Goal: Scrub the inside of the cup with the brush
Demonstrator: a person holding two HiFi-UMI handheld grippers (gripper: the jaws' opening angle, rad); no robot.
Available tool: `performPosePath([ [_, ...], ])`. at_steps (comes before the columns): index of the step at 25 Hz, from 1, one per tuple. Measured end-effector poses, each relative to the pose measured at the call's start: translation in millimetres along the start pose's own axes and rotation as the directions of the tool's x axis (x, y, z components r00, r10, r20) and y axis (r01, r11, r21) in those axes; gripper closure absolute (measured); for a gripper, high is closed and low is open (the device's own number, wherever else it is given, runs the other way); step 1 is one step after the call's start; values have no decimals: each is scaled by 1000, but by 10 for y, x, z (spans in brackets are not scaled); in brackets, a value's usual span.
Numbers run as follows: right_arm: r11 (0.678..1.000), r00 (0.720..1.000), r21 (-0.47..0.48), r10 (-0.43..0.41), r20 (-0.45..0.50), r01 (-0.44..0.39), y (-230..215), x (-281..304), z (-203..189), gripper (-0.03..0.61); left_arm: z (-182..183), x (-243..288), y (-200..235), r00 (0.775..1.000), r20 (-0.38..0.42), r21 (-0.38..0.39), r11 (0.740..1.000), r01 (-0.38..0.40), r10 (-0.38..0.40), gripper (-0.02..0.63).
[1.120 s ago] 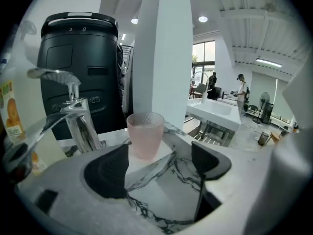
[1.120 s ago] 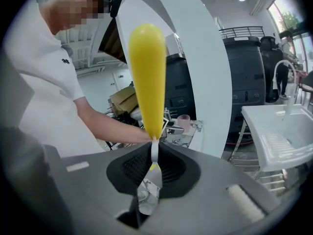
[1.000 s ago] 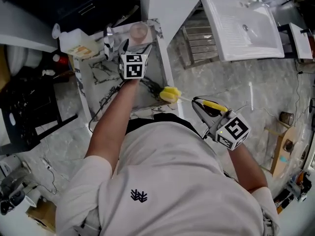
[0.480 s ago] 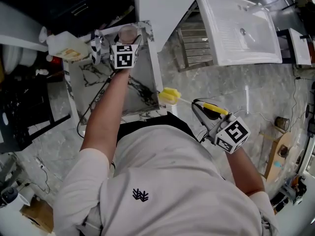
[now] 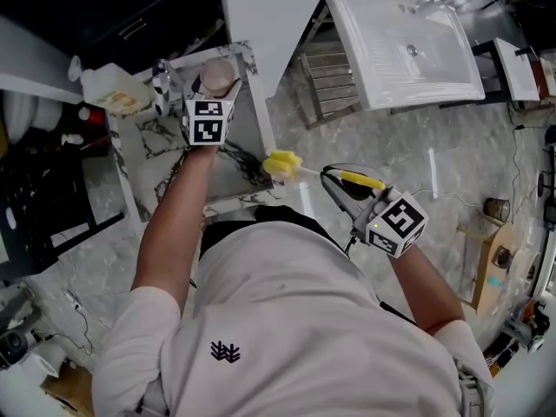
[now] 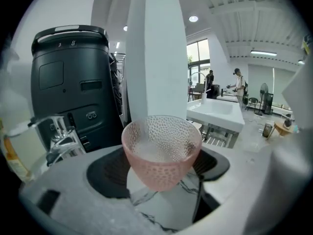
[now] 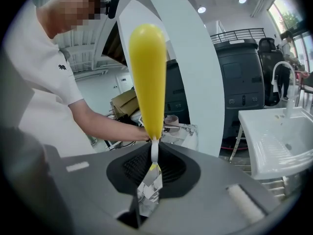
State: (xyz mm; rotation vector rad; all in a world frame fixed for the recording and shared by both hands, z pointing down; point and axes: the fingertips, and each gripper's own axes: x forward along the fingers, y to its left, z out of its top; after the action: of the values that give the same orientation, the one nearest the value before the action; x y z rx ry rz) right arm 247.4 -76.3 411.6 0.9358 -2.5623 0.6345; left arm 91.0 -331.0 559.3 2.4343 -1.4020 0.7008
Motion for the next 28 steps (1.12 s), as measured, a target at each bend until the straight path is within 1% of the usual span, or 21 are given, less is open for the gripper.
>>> performPosePath([
  [5,1000,1000,-23,10,20,-9,144,37,90,534,-36,-507,-222,998,-2,49,997,65,-65,236],
  [10,999,999,-41,20,39,-19,323,151,197,534,-190,-976,-143,995,-16,86,992,96,-95,236],
  [12,999,999,-46,22,47,-19,396,199,258,534,-213,-1163,-123,994,-25,113,987,111,-109,236],
  [15,998,998,-59,31,62,-27,511,333,377,534,-328,-1421,-36,990,-62,142,981,132,-124,236],
  [19,995,994,-85,59,90,-51,731,518,572,534,-574,-1742,101,985,-119,201,968,148,-126,238],
  [24,991,986,-107,96,137,-82,1059,690,838,534,-821,-2064,216,975,-164,205,962,180,-147,238],
  [28,985,977,-125,139,163,-119,1323,858,1016,534,-918,-2218,284,968,-184,216,954,209,-171,238],
])
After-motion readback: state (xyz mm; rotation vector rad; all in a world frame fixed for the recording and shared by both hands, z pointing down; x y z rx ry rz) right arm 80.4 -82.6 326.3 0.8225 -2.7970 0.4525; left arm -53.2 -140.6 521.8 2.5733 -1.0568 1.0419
